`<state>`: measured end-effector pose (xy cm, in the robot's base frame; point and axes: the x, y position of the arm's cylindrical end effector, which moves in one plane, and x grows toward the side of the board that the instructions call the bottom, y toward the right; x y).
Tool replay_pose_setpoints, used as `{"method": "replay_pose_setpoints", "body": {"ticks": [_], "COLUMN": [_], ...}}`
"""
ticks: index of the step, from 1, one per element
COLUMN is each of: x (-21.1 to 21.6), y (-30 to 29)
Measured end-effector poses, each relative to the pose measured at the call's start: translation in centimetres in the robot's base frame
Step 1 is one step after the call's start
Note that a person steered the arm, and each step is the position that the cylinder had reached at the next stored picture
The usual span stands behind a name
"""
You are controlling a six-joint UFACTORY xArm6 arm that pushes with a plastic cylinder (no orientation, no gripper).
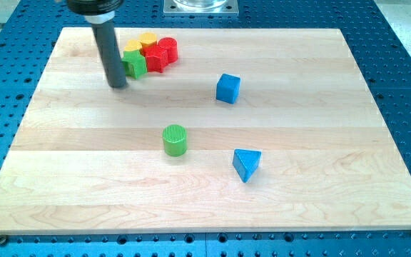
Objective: Move the blue cube diagonally to the green circle
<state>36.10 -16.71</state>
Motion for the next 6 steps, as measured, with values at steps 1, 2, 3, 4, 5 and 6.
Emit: {"method": "replay_pose_setpoints", "body": {"ticks": [1, 2, 3, 4, 5, 6], "x": [2.2, -0.3, -1.5, 1.1, 3.3, 2.4], "y": [5.1, 20.2, 29.8, 29.1, 33.9, 40.1]}}
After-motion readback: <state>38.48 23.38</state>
